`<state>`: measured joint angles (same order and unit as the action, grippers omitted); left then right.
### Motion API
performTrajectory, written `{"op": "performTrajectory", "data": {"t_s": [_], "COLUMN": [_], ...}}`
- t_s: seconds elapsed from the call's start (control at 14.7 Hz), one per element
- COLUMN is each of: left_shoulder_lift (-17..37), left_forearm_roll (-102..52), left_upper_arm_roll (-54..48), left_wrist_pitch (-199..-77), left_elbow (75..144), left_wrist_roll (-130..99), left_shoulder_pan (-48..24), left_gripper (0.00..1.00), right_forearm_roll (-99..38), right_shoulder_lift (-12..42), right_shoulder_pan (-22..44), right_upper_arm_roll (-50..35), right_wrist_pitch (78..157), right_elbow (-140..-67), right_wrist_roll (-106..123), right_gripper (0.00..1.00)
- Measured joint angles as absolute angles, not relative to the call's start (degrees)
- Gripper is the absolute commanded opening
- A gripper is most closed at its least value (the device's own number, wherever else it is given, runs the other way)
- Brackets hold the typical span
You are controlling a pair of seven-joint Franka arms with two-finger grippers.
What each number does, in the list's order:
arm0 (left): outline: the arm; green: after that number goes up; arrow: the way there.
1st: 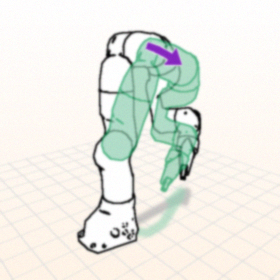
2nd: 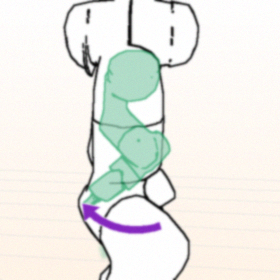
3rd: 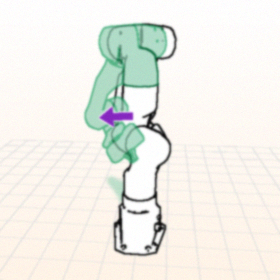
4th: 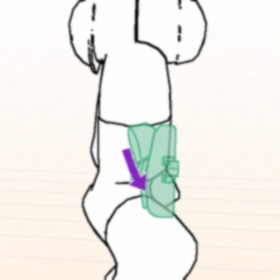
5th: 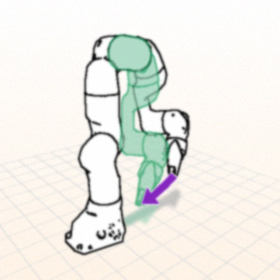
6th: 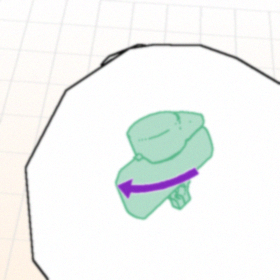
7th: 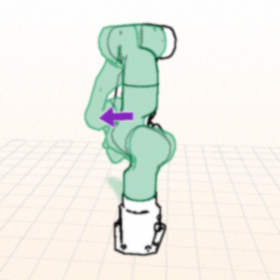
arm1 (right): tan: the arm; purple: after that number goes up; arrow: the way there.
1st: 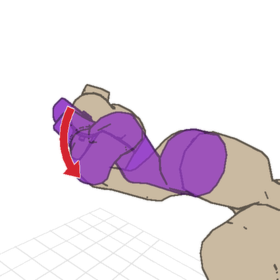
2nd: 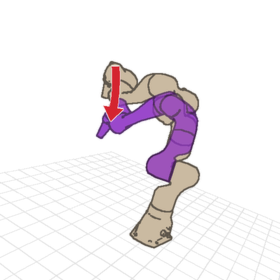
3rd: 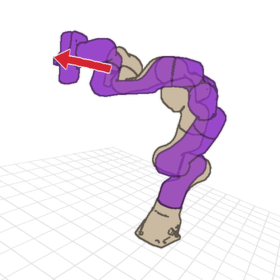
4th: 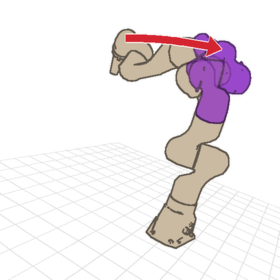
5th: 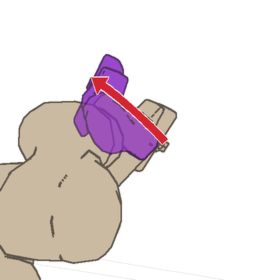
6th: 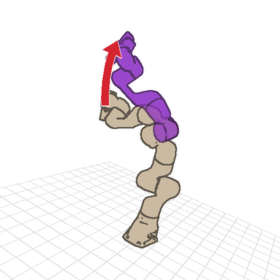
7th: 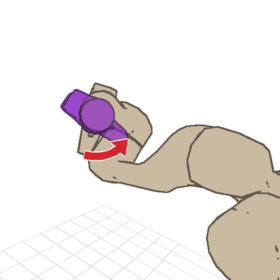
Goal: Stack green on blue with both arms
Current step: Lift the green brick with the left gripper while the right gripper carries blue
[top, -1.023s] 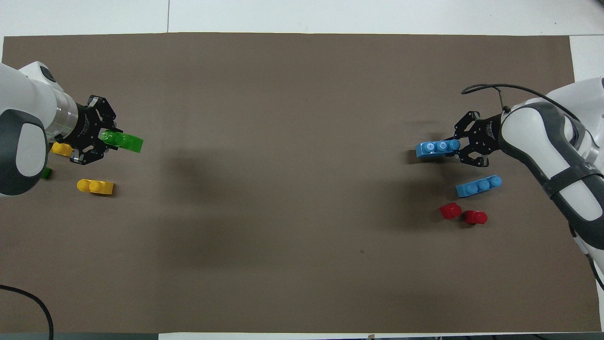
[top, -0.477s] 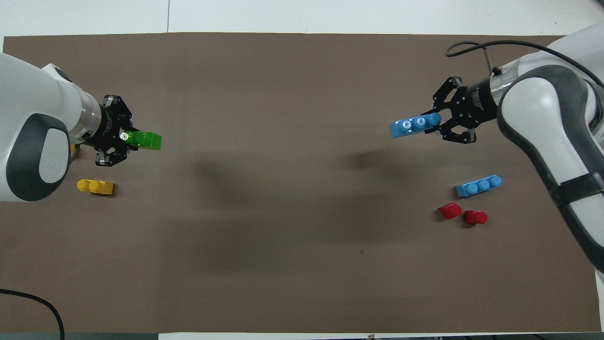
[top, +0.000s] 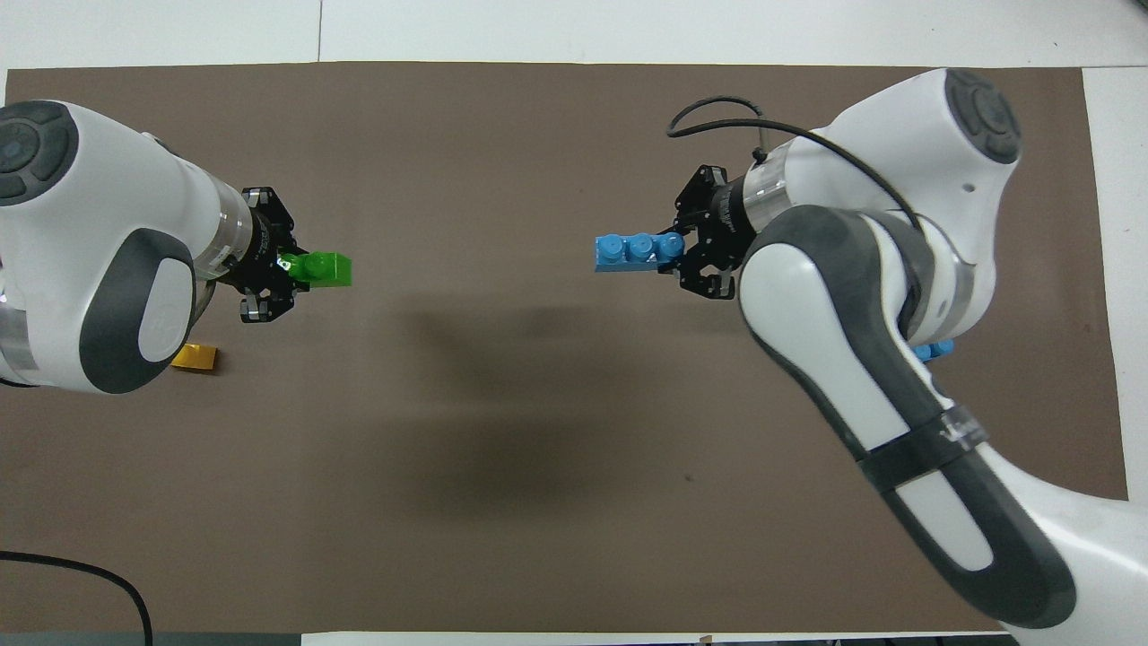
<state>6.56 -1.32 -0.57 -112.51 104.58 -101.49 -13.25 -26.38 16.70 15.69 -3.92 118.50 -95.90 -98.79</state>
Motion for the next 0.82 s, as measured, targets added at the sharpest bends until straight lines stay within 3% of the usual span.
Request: {"op": "performTrajectory", "data": {"t_s": [0.2,0.82], "left_shoulder_lift": [6.54,5.93], "left_forearm_roll": [-1.32,-1.33], "left_upper_arm_roll": [-0.65,-0.67], "left_wrist_pitch": [-112.49,-112.5], "left_elbow": [104.58,104.58], "left_wrist_roll": [-105.01,-108.42], "left_shoulder_pan": [-15.16,-19.14], "left_gripper": [0.0,0.0], "right_forearm_roll": [-26.38,-28.38], "right_shoulder_lift": [16.45,16.0], "right_shoulder_pan": [21.16,31.08], "right_upper_arm_roll": [-3.95,-3.94], "right_wrist_pitch": [126.68,141.64], "right_elbow": [-100.42,-113.14], "right_wrist_roll": [-104.15,-104.7], "right_gripper": [0.0,0.0]}}
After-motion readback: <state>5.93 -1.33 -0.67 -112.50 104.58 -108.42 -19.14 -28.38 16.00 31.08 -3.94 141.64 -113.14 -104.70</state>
